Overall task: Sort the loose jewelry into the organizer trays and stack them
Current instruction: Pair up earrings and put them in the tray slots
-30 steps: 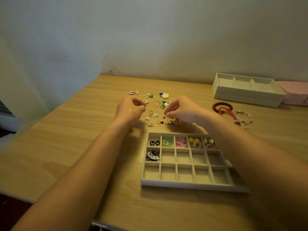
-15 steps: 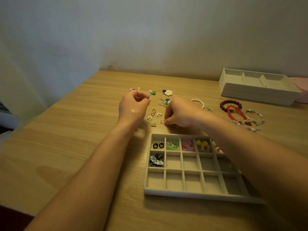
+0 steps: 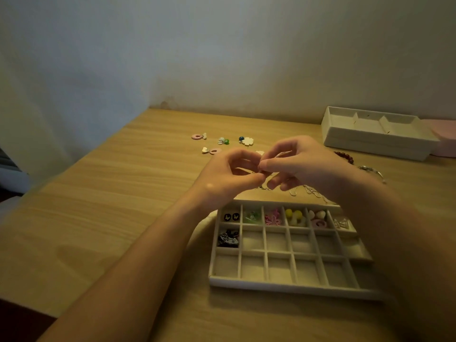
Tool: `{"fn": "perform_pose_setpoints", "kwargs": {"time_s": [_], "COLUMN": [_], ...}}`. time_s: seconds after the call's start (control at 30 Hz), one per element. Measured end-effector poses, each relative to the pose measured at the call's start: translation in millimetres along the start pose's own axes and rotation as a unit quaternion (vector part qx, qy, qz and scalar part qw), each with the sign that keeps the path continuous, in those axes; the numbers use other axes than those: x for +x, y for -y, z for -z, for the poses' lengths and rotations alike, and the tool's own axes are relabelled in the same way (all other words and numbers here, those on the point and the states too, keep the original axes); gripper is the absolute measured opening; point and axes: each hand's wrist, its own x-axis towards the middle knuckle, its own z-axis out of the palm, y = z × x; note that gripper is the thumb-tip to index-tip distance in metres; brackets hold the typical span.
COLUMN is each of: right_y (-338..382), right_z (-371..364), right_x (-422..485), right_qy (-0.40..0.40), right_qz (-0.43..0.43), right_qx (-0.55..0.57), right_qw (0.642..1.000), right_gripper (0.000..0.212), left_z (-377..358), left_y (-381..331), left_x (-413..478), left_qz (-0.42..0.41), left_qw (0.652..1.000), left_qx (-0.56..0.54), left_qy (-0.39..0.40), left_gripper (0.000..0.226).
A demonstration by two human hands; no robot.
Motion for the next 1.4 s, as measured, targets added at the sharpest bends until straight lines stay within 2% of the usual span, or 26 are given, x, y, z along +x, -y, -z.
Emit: {"fn": "perform_pose_setpoints", "kwargs": {"time_s": [0.07, 0.17, 0.3, 0.43, 0.57, 0.67, 0.83, 1.07, 1.23, 1.4], "right_y": [-3, -6, -5, -2, 0, 1, -4, -10, -9, -2], "right_z": [2, 3, 3, 7, 10, 6, 7, 9, 13, 2], "right_x": [-7, -12, -12, -13, -15, -17, -17, -15, -16, -22], "right_qy": [-0.007, -0.005, 0.002, -0.014, -0.011, 0.005, 0.002, 0.013, 0.051, 0.121], "right_qz": [0.000, 0.004, 0.007, 0.025, 0.033, 0.033, 0.036, 0.028, 0.019, 0.006], "right_qx": [0.033, 0.063, 0.059, 0.027, 0.053, 0.055, 0.062, 0.087, 0.113, 0.033], "right_qw": [0.999, 0.998, 0.998, 0.999, 0.998, 0.998, 0.997, 0.996, 0.992, 0.992], "right_gripper": [0.007, 0.011, 0.011, 0.008, 0.009, 0.012, 0.012, 0.011, 0.016, 0.015], "left_z": [-3, -5, -8, -7, -1, -5, -9, -5, -3, -5], "left_y": [-3, -7, -7, -5, -9, -14, -12, -13, -23, -28], "left_x": [-3, -6, -6, -5, -8, -11, -10, -11, -21, -50], "left_qz": [0.002, -0.016, -0.039, -0.008, 0.017, -0.006, -0.023, 0.018, 0.040, 0.049], "left_qw": [1.000, 0.999, 0.997, 0.995, 0.994, 0.996, 0.995, 0.993, 0.996, 0.994], "left_qx": [-0.022, -0.043, -0.026, -0.048, -0.074, -0.073, -0.071, -0.096, -0.049, 0.030], "left_qy": [0.010, -0.004, -0.059, -0.083, -0.075, -0.056, -0.066, -0.067, -0.064, -0.094], "left_gripper": [0.037, 0.031, 0.021, 0.011, 0.019, 0.033, 0.018, 0.026, 0.018, 0.019]}}
